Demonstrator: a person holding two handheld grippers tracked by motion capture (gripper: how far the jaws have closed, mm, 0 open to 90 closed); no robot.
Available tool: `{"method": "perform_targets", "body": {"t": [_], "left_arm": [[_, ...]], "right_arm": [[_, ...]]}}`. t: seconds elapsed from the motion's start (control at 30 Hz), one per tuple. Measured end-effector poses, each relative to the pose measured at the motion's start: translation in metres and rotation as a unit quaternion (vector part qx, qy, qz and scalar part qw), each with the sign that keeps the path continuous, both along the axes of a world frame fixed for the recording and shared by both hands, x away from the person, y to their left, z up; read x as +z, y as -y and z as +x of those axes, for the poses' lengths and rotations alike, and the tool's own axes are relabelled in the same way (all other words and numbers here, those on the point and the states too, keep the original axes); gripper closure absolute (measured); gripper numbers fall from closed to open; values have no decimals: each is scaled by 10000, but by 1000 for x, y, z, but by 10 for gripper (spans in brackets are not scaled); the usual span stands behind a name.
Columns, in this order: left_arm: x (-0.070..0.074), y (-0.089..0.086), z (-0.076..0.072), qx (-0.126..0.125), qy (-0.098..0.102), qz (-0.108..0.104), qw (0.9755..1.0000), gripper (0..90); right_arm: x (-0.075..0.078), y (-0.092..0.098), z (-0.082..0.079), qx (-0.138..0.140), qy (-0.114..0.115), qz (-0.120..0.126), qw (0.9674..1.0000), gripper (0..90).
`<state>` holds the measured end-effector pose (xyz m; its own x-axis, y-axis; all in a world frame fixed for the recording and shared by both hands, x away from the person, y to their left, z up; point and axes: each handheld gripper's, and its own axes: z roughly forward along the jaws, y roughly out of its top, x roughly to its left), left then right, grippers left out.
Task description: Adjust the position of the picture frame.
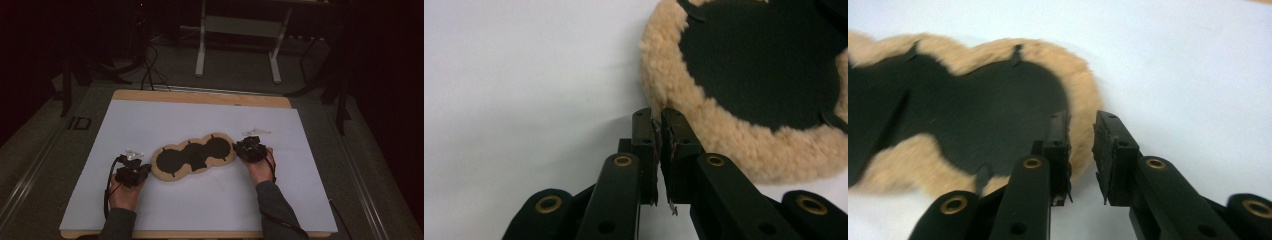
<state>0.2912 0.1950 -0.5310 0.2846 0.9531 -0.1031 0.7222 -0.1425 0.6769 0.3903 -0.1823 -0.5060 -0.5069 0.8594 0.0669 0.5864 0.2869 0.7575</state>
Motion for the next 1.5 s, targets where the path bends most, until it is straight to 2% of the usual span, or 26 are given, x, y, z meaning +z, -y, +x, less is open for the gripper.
{"method": "perform_targets", "body": {"t": [0.1,0.17,0.33,0.37,0.4,0.43,0.47,0.5,0.63,0.77,1.1,1.17,1.5], "left_arm": [[0,-1,-2,-11,-18,-44,10000,850],[-1,2,-5,-85,-48,21,10000,851],[-1,5,-6,-79,-41,30,10000,871],[-1,5,-5,-127,-37,29,9999,884],[-1,5,-5,-127,-37,29,9999,898],[-1,6,-5,-130,-41,70,9999,899],[0,7,-5,-139,-31,128,9998,899],[0,7,-4,-136,-16,129,9998,900],[0,8,-2,-132,24,178,9998,900],[-1,8,5,-98,54,151,9998,900],[-3,11,13,-93,151,187,9997,900],[-3,11,14,-83,150,105,9998,900],[-6,17,19,-257,214,-3,9994,900]], "right_arm": [[-3,-1,7,-162,-99,107,9998,714],[-5,-4,11,-215,-159,161,9995,695],[-8,-7,16,-292,-293,187,9990,679],[-9,-6,17,-296,-386,278,9984,687],[-9,-6,17,-296,-386,278,9984,687],[-10,-4,19,-221,-499,368,9978,735],[-10,-4,19,-221,-499,368,9978,735],[-11,-3,19,-201,-592,298,9976,752],[-14,1,18,-197,-633,473,9967,762],[-12,2,17,-199,-653,415,9968,760],[-12,10,9,-253,-655,453,9965,758],[-12,12,7,-277,-661,461,9964,758],[-12,25,-9,-386,-611,435,9964,757]]}}
